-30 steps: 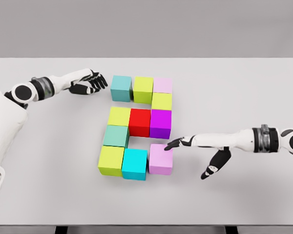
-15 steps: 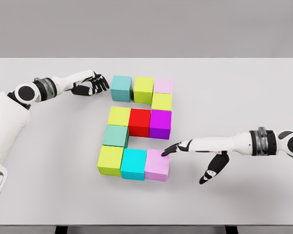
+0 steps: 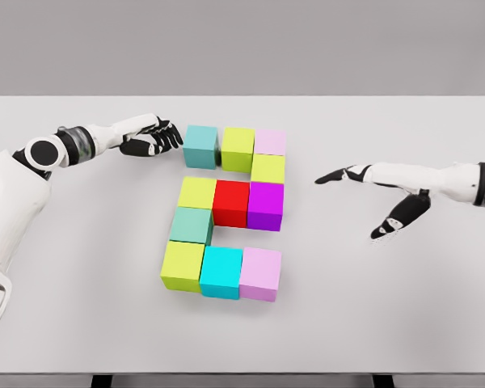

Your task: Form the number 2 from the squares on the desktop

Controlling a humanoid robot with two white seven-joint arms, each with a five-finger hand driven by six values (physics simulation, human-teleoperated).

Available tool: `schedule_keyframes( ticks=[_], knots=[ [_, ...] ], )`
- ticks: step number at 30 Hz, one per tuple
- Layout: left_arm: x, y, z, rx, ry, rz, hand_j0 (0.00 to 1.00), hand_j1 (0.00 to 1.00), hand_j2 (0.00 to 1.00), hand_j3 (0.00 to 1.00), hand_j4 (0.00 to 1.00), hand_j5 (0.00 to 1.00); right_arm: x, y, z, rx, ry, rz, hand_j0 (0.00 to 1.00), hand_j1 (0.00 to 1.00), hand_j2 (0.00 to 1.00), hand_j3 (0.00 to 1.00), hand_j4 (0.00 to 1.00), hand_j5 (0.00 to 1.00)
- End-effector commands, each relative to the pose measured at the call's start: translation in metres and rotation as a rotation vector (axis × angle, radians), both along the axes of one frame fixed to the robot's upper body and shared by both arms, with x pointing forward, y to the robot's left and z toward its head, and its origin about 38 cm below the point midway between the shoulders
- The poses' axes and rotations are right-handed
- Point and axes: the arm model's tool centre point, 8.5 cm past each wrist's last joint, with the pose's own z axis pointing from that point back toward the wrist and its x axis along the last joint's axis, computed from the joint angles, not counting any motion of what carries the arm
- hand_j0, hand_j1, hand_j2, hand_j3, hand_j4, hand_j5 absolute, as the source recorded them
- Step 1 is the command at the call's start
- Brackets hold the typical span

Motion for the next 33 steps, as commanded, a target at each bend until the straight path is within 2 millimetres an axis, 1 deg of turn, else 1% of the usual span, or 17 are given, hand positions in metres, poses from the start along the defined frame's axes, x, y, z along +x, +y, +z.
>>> schedule_keyframes(
  ticks=[1, 5, 12, 20, 25, 27, 28, 29, 30, 32, 33],
  knots=[
    [0.000, 0.000, 0.001, -0.009, -0.003, 0.002, 0.51, 0.51, 0.51, 0.51, 0.51, 0.51, 0.005, -0.028, 0.013, -0.045, -0.039, -0.067, 1.00, 1.00, 1.00, 1.00, 1.00, 1.00],
    [0.000, -0.003, 0.003, -0.012, -0.014, -0.012, 0.51, 0.51, 0.51, 0.51, 0.51, 0.51, 0.007, -0.029, 0.016, -0.091, -0.068, -0.058, 1.00, 1.00, 1.00, 1.00, 1.00, 1.00],
    [0.000, -0.009, 0.008, -0.016, -0.037, -0.035, 0.51, 0.51, 0.51, 0.51, 0.51, 0.51, 0.007, -0.029, 0.016, -0.094, -0.070, -0.057, 1.00, 1.00, 1.00, 1.00, 1.00, 1.00],
    [0.000, -0.016, 0.006, -0.021, -0.032, -0.045, 0.51, 0.51, 0.51, 0.51, 0.51, 0.51, 0.007, -0.028, 0.016, -0.107, -0.076, -0.052, 1.00, 1.00, 1.00, 1.00, 1.00, 1.00],
    [0.000, -0.015, 0.006, -0.023, -0.032, -0.042, 0.53, 0.53, 0.53, 0.53, 0.53, 0.53, 0.007, -0.028, 0.016, -0.107, -0.076, -0.051, 1.00, 1.00, 1.00, 1.00, 1.00, 1.00],
    [0.000, -0.013, 0.005, -0.025, -0.026, -0.032, 0.66, 0.66, 0.66, 0.66, 0.66, 0.66, 0.007, -0.028, 0.016, -0.108, -0.078, -0.051, 1.00, 1.00, 1.00, 1.00, 1.00, 1.00],
    [0.000, -0.009, 0.004, -0.025, -0.021, -0.022, 0.85, 0.85, 0.85, 0.85, 0.85, 0.85, 0.007, -0.028, 0.016, -0.108, -0.078, -0.051, 1.00, 1.00, 1.00, 1.00, 1.00, 1.00],
    [0.001, -0.004, 0.006, -0.022, -0.021, -0.011, 1.00, 1.00, 1.00, 1.00, 1.00, 1.00, 0.007, -0.028, 0.016, -0.111, -0.079, -0.051, 1.00, 1.00, 1.00, 1.00, 1.00, 1.00],
    [0.002, -0.001, 0.009, -0.027, -0.027, -0.004, 1.00, 1.00, 1.00, 1.00, 1.00, 1.00, 0.007, -0.028, 0.016, -0.114, -0.080, -0.050, 1.00, 1.00, 1.00, 1.00, 1.00, 1.00],
    [0.002, 0.016, 0.012, -0.021, -0.029, 0.026, 1.00, 1.00, 1.00, 1.00, 1.00, 1.00, 0.007, -0.028, 0.016, -0.115, -0.080, -0.050, 1.00, 1.00, 1.00, 1.00, 1.00, 1.00],
    [0.003, 0.018, 0.013, -0.026, -0.030, 0.036, 1.00, 1.00, 1.00, 1.00, 1.00, 1.00, 0.008, -0.028, 0.017, -0.116, -0.083, -0.051, 1.00, 1.00, 1.00, 1.00, 1.00, 1.00]
  ],
)
